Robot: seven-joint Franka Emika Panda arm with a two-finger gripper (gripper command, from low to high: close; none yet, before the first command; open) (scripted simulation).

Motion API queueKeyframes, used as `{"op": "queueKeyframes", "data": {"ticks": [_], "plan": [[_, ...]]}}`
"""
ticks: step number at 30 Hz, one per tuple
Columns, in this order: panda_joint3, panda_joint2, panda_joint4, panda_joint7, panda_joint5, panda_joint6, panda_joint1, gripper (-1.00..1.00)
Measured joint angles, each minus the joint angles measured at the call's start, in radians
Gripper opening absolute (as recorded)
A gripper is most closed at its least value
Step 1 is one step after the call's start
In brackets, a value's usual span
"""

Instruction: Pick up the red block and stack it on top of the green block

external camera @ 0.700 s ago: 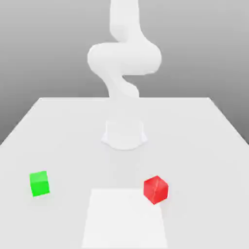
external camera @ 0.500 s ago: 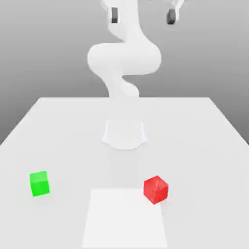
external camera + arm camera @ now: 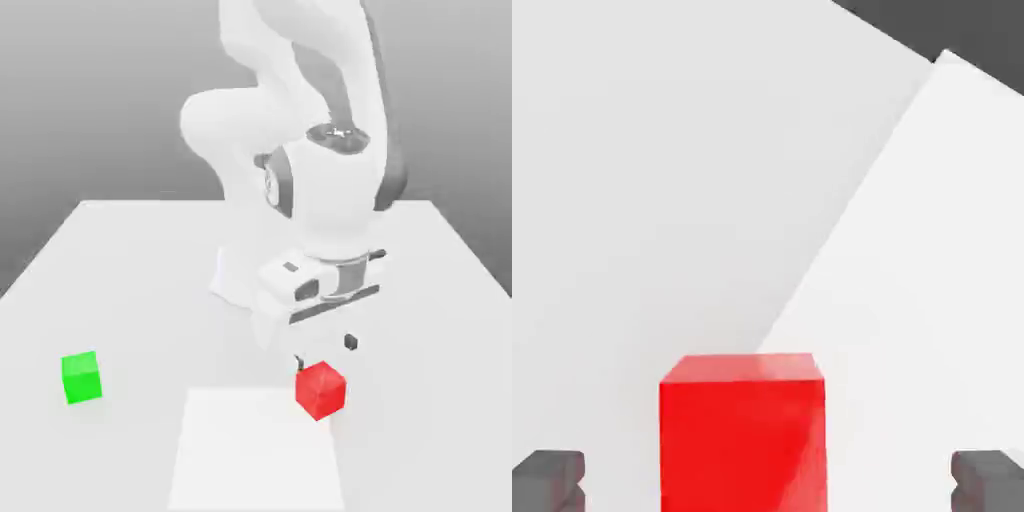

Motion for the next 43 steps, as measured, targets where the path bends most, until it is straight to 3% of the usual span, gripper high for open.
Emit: {"op": "queueKeyframes", "data": {"ticks": [3,4,11,19,33,37,40,41,43], "plan": [[-0.014,0.111,0.013,0.008,-0.012,0.095,0.011,0.00],[-0.017,0.134,0.016,0.009,-0.013,0.114,0.013,-1.00],[-0.016,0.133,0.016,0.012,-0.017,0.113,0.011,-1.00],[-0.027,-0.119,-0.015,-0.021,0.008,-0.107,-0.008,-1.00],[-0.502,-0.169,0.106,-0.425,-0.101,-0.269,-0.459,-1.00],[-0.530,-0.060,0.119,-0.538,0.019,-0.181,-0.460,-1.00],[-0.472,0.045,0.124,-0.646,0.168,-0.097,-0.485,-1.00],[-0.451,0.068,0.126,-0.670,0.201,-0.078,-0.499,1.00],[-0.451,0.068,0.126,-0.670,0.201,-0.078,-0.499,1.00]]}}
